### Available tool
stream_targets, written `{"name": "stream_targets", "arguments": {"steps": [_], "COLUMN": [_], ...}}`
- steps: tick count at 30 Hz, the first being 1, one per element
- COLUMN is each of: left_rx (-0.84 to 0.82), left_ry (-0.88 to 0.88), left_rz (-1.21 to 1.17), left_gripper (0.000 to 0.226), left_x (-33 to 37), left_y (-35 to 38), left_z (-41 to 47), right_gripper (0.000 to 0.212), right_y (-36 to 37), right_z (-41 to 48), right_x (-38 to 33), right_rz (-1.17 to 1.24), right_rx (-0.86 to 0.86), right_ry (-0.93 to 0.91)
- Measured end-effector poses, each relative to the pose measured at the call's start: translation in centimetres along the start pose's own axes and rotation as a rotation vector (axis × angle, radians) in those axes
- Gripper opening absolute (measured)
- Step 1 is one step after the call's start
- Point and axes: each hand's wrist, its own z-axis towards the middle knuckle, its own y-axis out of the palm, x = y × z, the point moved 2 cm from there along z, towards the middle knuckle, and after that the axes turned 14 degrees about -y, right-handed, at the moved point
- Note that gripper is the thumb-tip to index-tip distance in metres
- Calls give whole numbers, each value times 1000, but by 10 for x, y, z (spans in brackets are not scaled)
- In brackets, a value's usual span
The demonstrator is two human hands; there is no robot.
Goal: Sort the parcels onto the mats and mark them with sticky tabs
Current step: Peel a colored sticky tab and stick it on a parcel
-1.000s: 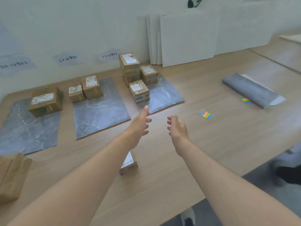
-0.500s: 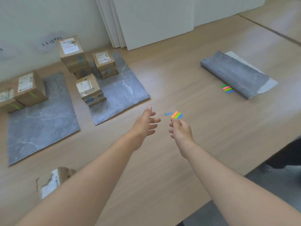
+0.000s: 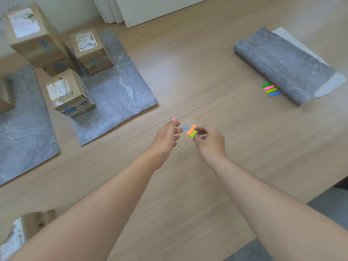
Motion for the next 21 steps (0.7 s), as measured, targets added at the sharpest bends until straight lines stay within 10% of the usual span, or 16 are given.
{"name": "stream_targets", "arguments": {"steps": [21], "left_rx": [26], "left_ry": [-55], "left_rz": [38], "left_gripper": [51], "left_x": [0], "left_y": [-3], "left_z": [52], "right_gripper": [29], "right_y": [21], "right_z": [66], "right_x": [27], "right_rz": [-260], "right_rx": [-126], "right_ry": [28]}}
